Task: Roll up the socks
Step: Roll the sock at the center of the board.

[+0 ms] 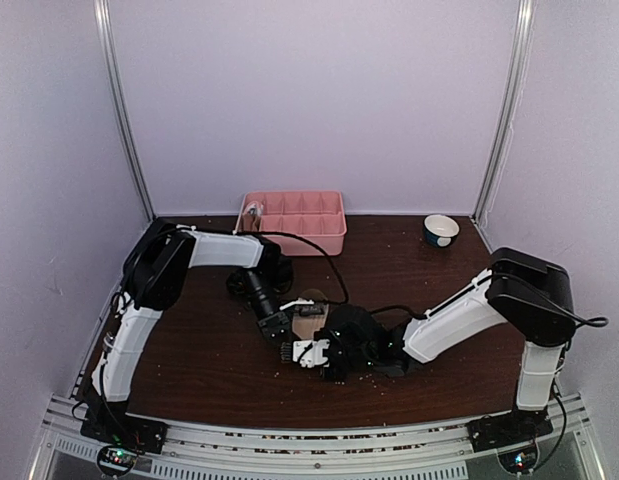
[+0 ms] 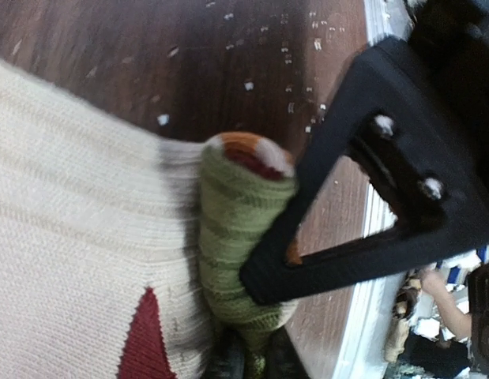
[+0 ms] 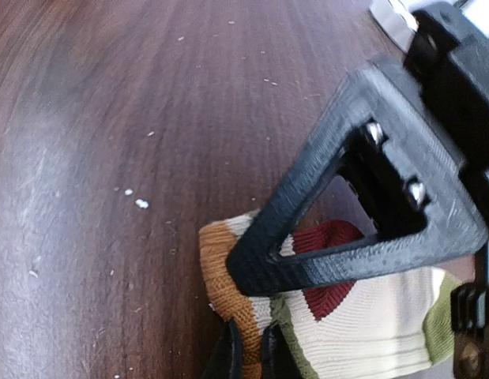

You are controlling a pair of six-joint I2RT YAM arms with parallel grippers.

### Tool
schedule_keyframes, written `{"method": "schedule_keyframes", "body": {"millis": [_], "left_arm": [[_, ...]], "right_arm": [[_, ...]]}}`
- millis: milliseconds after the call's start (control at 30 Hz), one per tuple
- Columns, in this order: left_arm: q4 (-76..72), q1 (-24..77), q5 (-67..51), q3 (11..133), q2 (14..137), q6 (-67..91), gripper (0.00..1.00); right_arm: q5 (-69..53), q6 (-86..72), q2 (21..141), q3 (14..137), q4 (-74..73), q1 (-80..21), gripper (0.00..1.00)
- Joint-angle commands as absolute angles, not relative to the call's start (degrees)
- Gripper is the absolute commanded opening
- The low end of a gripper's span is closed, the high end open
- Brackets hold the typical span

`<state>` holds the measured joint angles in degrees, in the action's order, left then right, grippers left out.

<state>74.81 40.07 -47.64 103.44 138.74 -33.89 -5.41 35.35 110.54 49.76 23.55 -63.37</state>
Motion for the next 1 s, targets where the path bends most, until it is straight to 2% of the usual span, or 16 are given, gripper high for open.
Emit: {"method": "schedule_keyframes", "body": {"millis": [0, 67, 100, 433, 600, 767, 967], "left_arm": [[66.30, 38.34, -39.94, 99.46, 135.48, -35.02, 0.25], [62.10, 37.79, -40.22, 96.59, 131.38, -35.17, 0.40], [60.28, 37.53, -40.90, 94.83, 129.20, -35.80, 0.43], [39.70, 34.34, -47.95, 72.55, 106.92, -42.07, 0.53], [37.57, 34.95, -48.30, 68.74, 104.14, -44.43, 0.52], [33.20, 38.76, -39.65, 65.11, 102.81, -46.11, 0.47], [25.09, 41.88, -30.01, 62.10, 101.48, -45.77, 0.45]], "right_arm": [[-9.40, 29.90, 114.37, 47.56, 14.61, -61.92, 0.00], [-11.62, 26.93, 114.96, 47.65, 13.90, -61.34, 0.00], [-13.10, 25.58, 115.37, 48.00, 12.98, -60.89, 0.00], [-29.63, 10.94, 119.93, 51.26, 6.06, -54.27, 0.00], [-33.01, 5.29, 125.56, 57.11, -1.08, -50.30, 0.00], [-37.02, -0.67, 130.21, 61.53, -5.55, -46.93, 0.00], [-41.59, -5.61, 133.44, 61.93, -6.49, -44.25, 0.00]]}}
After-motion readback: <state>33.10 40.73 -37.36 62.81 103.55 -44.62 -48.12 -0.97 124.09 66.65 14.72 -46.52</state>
